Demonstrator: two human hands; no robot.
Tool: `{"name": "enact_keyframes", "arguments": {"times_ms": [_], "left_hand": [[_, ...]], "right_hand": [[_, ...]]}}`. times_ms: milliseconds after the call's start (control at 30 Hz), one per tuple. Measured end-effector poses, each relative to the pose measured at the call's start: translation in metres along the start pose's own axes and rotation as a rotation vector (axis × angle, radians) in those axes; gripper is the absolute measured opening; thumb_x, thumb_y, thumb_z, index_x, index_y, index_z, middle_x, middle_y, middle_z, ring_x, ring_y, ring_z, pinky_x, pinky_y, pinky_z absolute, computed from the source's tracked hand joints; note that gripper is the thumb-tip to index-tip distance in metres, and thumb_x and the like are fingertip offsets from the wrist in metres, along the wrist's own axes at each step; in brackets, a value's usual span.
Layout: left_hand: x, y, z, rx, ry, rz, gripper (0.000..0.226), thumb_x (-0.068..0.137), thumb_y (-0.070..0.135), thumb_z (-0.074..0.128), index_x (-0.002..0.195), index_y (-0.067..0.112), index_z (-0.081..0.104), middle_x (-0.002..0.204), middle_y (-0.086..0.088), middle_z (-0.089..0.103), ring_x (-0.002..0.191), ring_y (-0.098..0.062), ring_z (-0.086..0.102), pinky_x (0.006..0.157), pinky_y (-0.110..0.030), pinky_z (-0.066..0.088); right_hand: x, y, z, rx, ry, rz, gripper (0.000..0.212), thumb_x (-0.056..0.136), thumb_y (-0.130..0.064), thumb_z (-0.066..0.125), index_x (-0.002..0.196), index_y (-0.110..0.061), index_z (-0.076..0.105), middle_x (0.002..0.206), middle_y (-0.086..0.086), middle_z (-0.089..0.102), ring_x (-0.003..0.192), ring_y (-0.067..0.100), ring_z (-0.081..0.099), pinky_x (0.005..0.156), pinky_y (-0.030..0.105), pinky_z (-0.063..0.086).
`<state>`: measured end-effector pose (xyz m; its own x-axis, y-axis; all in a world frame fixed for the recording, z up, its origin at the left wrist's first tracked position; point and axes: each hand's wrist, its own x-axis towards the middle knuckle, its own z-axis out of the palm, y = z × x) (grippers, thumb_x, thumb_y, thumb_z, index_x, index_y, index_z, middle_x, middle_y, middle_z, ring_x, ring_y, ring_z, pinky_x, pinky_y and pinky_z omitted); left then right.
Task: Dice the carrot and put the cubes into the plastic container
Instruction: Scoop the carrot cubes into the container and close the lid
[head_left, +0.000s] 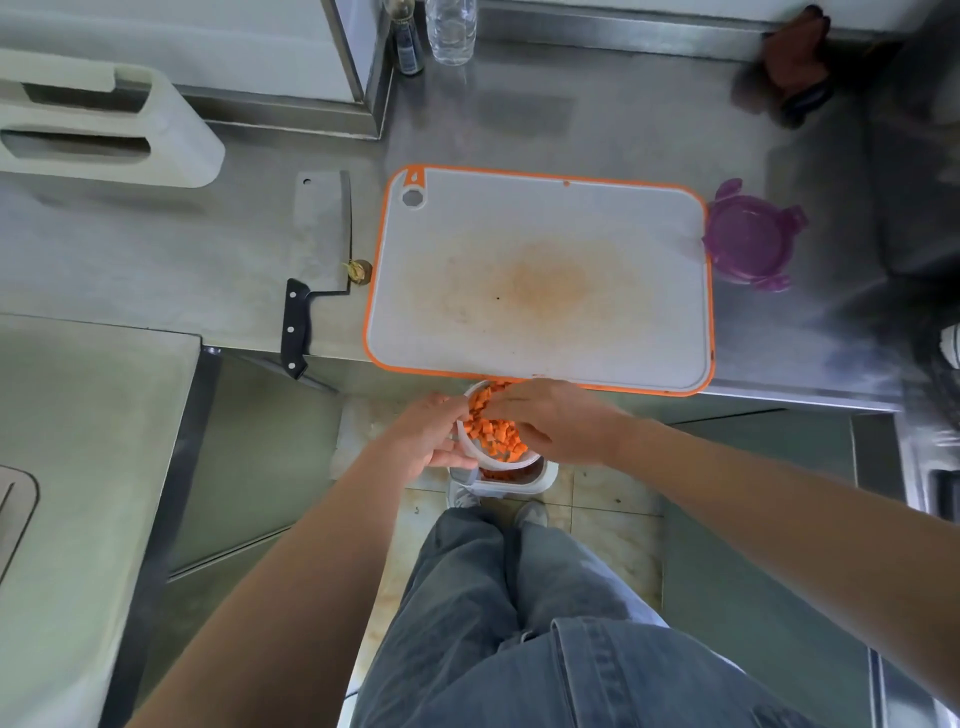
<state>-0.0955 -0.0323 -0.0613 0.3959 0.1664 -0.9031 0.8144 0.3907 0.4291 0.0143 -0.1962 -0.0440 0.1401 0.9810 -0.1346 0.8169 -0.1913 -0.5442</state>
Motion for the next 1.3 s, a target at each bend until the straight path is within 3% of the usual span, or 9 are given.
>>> {"name": "enact_keyframes", "arguments": {"times_ms": [200, 333, 467, 600, 700, 867, 1000, 1100, 1300], "left_hand": [[-0.016, 0.003, 0.006, 0.096, -0.094, 0.011, 0.031, 0.09, 0.009, 0.051, 0.121, 0.007, 0.052, 0.116, -0.02, 0.06, 0.091, -0.036, 0.07, 0.071, -0.039, 0.061], [-0.031, 0.014, 0.005, 0.217, -0.183, 0.025, 0.03, 0.09, 0.011, 0.05, 0.119, 0.003, 0.055, 0.115, -0.019, 0.063, 0.087, -0.034, 0.071, 0.069, -0.037, 0.061], [-0.036, 0.042, 0.004, 0.217, -0.271, 0.094, 0.029, 0.09, 0.014, 0.05, 0.115, 0.004, 0.059, 0.108, -0.02, 0.07, 0.093, -0.035, 0.071, 0.081, -0.043, 0.059], [-0.026, 0.073, 0.012, 0.144, -0.201, 0.207, 0.029, 0.091, 0.015, 0.053, 0.117, 0.004, 0.056, 0.105, -0.019, 0.071, 0.091, -0.034, 0.071, 0.082, -0.047, 0.059], [-0.016, 0.09, 0.026, 0.112, -0.103, 0.304, 0.022, 0.09, 0.011, 0.055, 0.11, 0.002, 0.054, 0.109, -0.021, 0.068, 0.084, -0.031, 0.073, 0.07, -0.04, 0.061], [0.002, 0.107, 0.049, 0.054, 0.019, 0.401, 0.007, 0.093, 0.01, 0.052, 0.099, 0.01, 0.05, 0.115, -0.021, 0.062, 0.094, -0.031, 0.069, 0.07, -0.038, 0.061], [0.013, 0.121, 0.07, -0.045, -0.007, 0.442, 0.01, 0.092, 0.009, 0.051, 0.102, 0.011, 0.053, 0.1, -0.016, 0.069, 0.099, -0.032, 0.068, 0.083, -0.045, 0.058], [0.017, 0.134, 0.094, -0.121, -0.003, 0.466, 0.011, 0.092, 0.007, 0.051, 0.1, 0.012, 0.055, 0.11, -0.022, 0.066, 0.105, -0.034, 0.065, 0.079, -0.041, 0.059], [0.022, 0.162, 0.131, -0.149, 0.029, 0.531, 0.023, 0.095, 0.003, 0.044, 0.107, 0.016, 0.058, 0.115, -0.018, 0.063, 0.108, -0.031, 0.063, 0.08, -0.037, 0.057]], "right_hand": [[-0.014, 0.007, -0.011, 0.103, 0.255, 0.126, 0.031, 0.09, 0.0, 0.05, 0.111, -0.011, 0.07, 0.102, 0.003, 0.069, 0.091, 0.019, 0.065, 0.08, 0.032, 0.055], [-0.011, 0.014, -0.036, 0.349, 0.43, 0.39, 0.03, 0.092, 0.003, 0.047, 0.106, -0.011, 0.07, 0.092, -0.004, 0.069, 0.086, 0.011, 0.066, 0.081, 0.029, 0.054], [-0.007, 0.03, -0.065, 0.616, 0.537, 0.654, 0.039, 0.088, 0.009, 0.039, 0.1, -0.013, 0.068, 0.081, -0.001, 0.069, 0.08, 0.013, 0.065, 0.08, 0.031, 0.054], [-0.013, 0.047, -0.086, 0.689, 0.682, 0.783, 0.038, 0.087, 0.009, 0.037, 0.097, -0.012, 0.067, 0.083, 0.006, 0.069, 0.083, 0.02, 0.065, 0.075, 0.03, 0.054], [-0.022, 0.057, -0.094, 0.682, 0.744, 0.849, 0.037, 0.088, 0.007, 0.037, 0.098, -0.011, 0.067, 0.085, 0.007, 0.069, 0.084, 0.021, 0.065, 0.078, 0.034, 0.054], [-0.035, 0.081, -0.1, 0.685, 0.727, 0.96, 0.034, 0.091, 0.001, 0.04, 0.103, -0.018, 0.065, 0.097, 0.005, 0.07, 0.092, 0.023, 0.066, 0.082, 0.04, 0.055], [-0.032, 0.093, -0.109, 1.021, 0.573, 0.864, 0.026, 0.102, -0.016, 0.043, 0.124, -0.023, 0.055, 0.124, 0.005, 0.059, 0.098, 0.019, 0.061, 0.086, 0.038, 0.051], [-0.03, 0.102, -0.117, 1.227, 0.443, 0.797, 0.025, 0.104, -0.026, 0.04, 0.127, -0.025, 0.051, 0.118, 0.004, 0.06, 0.095, 0.019, 0.062, 0.086, 0.038, 0.052], [-0.032, 0.144, -0.13, 1.343, 0.496, 0.846, 0.035, 0.103, -0.012, 0.04, 0.137, -0.009, 0.047, 0.109, 0.011, 0.058, 0.082, 0.021, 0.06, 0.067, 0.025, 0.056]]}}
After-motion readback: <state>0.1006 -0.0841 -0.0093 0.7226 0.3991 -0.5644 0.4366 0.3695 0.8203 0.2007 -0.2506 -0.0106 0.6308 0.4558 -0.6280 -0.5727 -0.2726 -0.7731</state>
